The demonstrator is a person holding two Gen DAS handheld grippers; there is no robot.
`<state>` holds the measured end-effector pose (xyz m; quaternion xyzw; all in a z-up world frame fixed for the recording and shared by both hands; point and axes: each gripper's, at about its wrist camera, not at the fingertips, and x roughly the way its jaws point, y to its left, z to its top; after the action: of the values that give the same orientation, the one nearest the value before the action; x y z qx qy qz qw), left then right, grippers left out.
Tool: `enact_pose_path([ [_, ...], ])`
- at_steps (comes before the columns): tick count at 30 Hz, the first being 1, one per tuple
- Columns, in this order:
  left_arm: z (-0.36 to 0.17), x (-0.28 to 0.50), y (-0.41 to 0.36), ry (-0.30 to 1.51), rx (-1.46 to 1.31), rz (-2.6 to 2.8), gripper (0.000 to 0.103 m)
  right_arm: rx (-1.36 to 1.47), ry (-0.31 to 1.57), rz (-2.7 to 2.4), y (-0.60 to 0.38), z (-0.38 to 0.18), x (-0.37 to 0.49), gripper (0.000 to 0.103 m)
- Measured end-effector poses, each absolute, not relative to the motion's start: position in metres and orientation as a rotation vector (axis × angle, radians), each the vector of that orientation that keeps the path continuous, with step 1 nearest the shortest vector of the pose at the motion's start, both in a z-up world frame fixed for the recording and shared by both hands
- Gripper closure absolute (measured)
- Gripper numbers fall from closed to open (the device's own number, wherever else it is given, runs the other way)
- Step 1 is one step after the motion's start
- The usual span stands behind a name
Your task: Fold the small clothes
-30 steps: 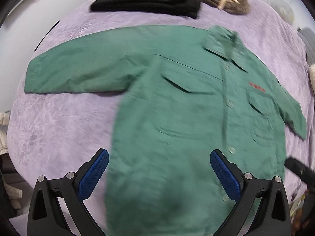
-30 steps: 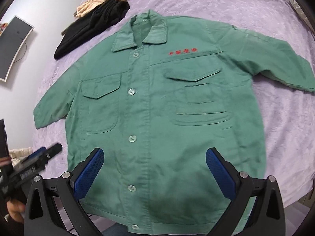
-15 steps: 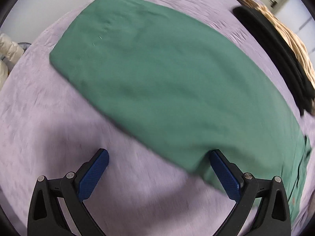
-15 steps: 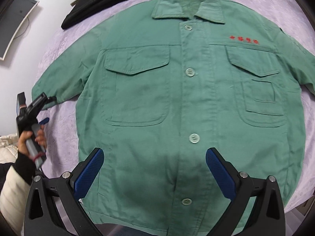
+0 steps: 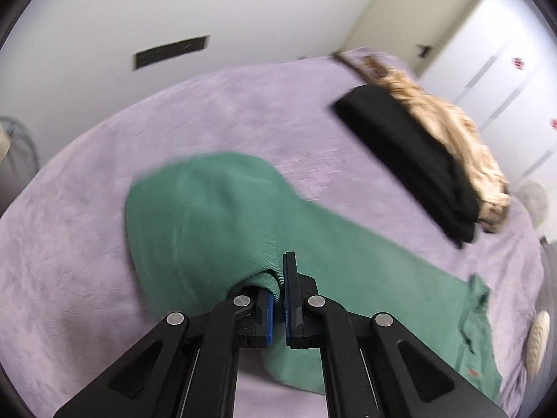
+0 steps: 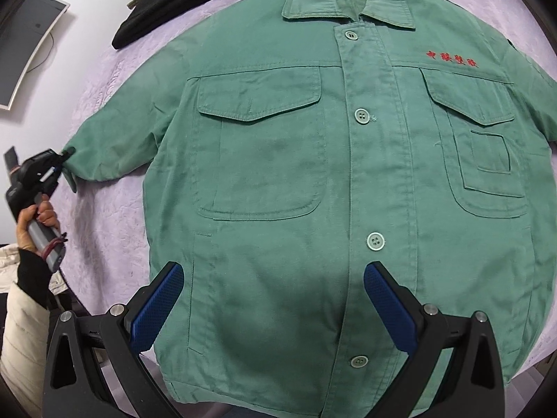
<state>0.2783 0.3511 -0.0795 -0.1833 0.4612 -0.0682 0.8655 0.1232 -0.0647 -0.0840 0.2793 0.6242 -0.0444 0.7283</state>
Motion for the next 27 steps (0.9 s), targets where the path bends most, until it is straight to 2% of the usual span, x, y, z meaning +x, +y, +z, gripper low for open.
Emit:
enact_pose_path([
  [5,-0.017,0.264,0.246,0.882,-0.274,-0.388,0.098,0.655,1.305,-0.109,-0.097,-0.073,0.112,0.0],
  [9,0.001,0.246,0.122,0.879,-0.151,-0.591,0.098,0.702,1.256,-0.157,-0.132,-0.073,0.094,0.0],
  [13,-0.03,0.206,0.013,0.937,0.025,-0.711,0.098,0.763,1.229,-0.244,-0.172,-0.081,0.066,0.0],
  [18,-0.114,0.173,-0.069,1.078,0.285,-0.712,0.098,0.811,1.249,-0.326,-0.209,-0.101,0.039,0.0],
  [20,-0.132,0.157,-0.081,1.095,0.38,-0.672,0.087,0.817,1.263,-0.35,-0.217,-0.109,0.033,0.0],
  [21,-0.138,0.153,-0.082,1.103,0.398,-0.672,0.058,0.816,1.267,-0.361,-0.221,-0.112,0.031,0.0],
  [22,-0.141,0.151,-0.079,1.116,0.38,-0.686,0.023,0.814,1.269,-0.373,-0.225,-0.114,0.029,0.0],
  [23,-0.139,0.148,-0.077,1.114,0.364,-0.692,0.011,0.811,1.268,-0.381,-0.228,-0.113,0.03,0.0],
  [24,-0.134,0.144,-0.074,1.092,0.373,-0.683,0.006,0.805,1.263,-0.39,-0.232,-0.113,0.03,0.0],
  [27,-0.115,0.135,-0.055,1.05,0.406,-0.675,0.006,0.744,1.247,-0.414,-0.237,-0.105,0.044,0.0],
])
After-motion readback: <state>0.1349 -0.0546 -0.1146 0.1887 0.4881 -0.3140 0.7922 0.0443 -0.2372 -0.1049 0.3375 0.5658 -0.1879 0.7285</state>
